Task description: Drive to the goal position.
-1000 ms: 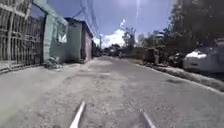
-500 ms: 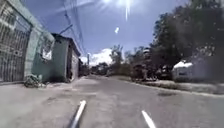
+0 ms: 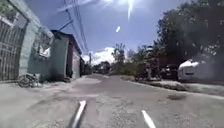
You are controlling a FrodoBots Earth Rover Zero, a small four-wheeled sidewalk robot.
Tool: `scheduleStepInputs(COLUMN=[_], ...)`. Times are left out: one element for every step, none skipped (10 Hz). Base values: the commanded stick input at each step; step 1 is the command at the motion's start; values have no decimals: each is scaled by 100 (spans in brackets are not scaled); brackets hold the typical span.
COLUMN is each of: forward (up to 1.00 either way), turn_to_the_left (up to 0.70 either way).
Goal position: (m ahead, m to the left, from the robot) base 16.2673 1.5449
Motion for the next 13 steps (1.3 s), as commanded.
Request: scheduleStepInputs(forward=[70,70,37,3,0,0,0,0,0,0,0,0,0], turn_to_the_left=[0,0,0,0,0,0,0,0,0,0,0,0,0])
